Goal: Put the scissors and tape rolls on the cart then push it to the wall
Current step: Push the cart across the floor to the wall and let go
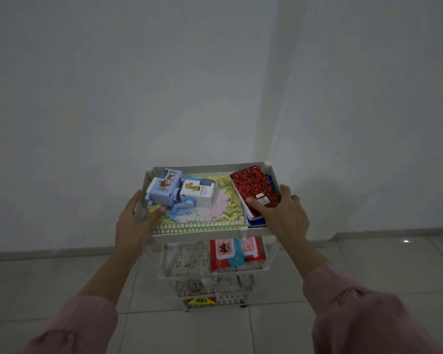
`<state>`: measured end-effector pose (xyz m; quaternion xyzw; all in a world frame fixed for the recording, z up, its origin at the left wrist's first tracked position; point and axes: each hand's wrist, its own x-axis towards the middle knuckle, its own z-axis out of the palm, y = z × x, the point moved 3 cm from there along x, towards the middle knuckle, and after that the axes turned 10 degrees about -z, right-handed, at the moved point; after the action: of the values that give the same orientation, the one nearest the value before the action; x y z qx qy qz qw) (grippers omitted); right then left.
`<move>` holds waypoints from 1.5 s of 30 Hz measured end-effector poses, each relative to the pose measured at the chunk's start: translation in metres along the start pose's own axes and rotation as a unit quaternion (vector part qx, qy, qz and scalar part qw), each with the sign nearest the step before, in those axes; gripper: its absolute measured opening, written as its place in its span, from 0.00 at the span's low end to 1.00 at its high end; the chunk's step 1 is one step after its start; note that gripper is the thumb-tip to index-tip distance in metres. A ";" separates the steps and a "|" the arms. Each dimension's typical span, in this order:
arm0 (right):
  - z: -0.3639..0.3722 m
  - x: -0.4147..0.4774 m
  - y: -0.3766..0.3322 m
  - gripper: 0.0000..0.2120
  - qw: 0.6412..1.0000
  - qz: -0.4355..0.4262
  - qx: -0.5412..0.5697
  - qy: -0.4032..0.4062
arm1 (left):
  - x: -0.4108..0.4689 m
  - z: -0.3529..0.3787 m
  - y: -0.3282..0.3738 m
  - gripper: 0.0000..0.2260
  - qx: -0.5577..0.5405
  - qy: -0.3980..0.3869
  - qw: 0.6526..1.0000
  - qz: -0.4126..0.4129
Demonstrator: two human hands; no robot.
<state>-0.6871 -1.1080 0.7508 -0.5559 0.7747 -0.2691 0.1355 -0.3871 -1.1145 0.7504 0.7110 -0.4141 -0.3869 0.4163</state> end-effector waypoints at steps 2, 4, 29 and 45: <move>0.000 0.016 0.000 0.40 1.000 -0.008 0.000 0.000 | 0.014 0.008 0.004 0.31 -0.006 0.002 1.000 -0.005; 0.001 0.031 0.002 0.40 1.000 -0.016 -0.002 -0.001 | 0.025 0.017 0.006 0.31 -0.014 0.002 1.000 -0.012; 0.011 0.122 0.007 0.39 0.999 -0.030 -0.005 0.032 | 0.102 0.071 0.038 0.32 0.026 0.011 1.000 -0.010; 0.022 0.071 0.014 0.21 0.965 0.007 0.245 0.097 | 0.055 0.067 0.019 0.20 -0.072 0.109 0.991 -0.039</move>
<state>-0.7116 -1.1773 0.7312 -0.4715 0.6982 -0.5027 0.1937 -0.4328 -1.1891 0.7326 0.7328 -0.3097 -0.3518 0.4933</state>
